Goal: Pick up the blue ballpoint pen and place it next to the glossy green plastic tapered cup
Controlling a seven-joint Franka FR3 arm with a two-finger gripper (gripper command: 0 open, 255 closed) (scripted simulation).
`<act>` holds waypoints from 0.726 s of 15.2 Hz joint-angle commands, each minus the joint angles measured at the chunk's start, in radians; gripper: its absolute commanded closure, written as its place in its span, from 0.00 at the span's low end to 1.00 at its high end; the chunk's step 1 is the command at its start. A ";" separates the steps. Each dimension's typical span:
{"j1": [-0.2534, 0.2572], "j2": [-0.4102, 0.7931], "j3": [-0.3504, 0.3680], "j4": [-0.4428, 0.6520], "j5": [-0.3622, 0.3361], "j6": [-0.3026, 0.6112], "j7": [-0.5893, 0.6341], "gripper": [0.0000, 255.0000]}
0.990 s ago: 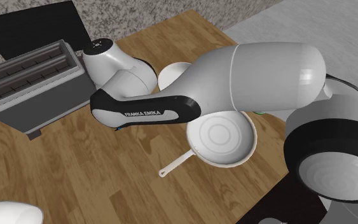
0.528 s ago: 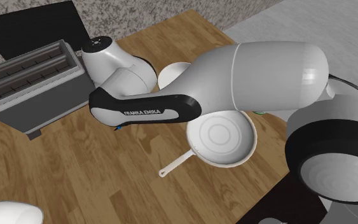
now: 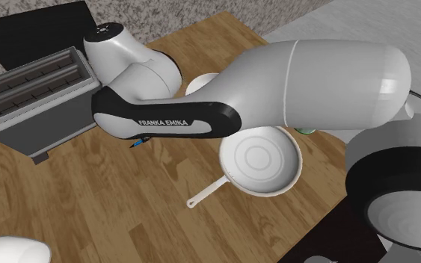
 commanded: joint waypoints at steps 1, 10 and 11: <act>-0.002 -0.010 0.005 0.012 0.007 -0.021 -0.004 1.00; 0.003 -0.038 0.020 0.098 0.029 -0.126 -0.013 1.00; 0.004 -0.040 0.021 0.109 0.031 -0.138 -0.014 1.00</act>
